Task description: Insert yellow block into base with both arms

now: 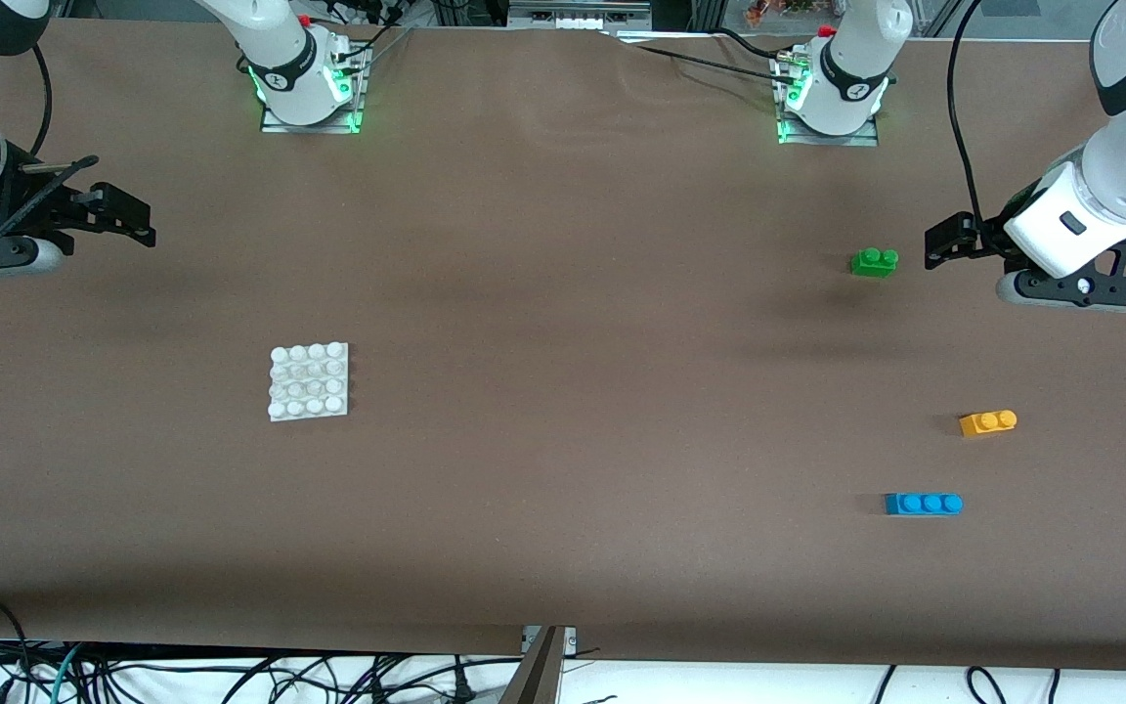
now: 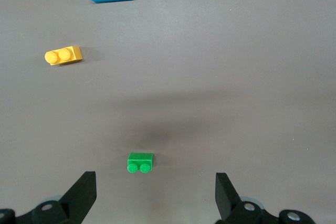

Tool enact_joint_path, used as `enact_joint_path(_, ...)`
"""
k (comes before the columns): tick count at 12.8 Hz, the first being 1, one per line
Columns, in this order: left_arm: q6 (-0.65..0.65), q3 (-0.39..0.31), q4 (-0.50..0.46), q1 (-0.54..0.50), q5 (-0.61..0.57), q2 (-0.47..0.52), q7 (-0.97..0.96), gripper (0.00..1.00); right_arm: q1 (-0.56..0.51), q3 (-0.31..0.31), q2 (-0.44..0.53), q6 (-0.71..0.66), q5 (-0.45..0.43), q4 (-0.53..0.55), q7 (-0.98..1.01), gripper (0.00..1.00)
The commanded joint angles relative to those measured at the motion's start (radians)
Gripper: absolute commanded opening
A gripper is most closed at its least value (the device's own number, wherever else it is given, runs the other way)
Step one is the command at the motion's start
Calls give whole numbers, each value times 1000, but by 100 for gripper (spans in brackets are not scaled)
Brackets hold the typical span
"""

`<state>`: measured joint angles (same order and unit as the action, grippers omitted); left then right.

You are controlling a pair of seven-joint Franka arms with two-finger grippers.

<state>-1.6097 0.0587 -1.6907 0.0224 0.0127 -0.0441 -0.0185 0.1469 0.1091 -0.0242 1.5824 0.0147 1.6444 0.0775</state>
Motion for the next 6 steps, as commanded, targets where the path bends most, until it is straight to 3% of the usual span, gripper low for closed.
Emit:
enact_joint_path(1, 22, 4, 31, -10, 23, -11, 8, 100, -7, -3, -14, -10, -9, -26, -7, 99)
enact_joint_path(6, 22, 3, 31, -10, 23, -11, 9, 100, -9, -3, -14, -15, -7, -26, -7, 99)
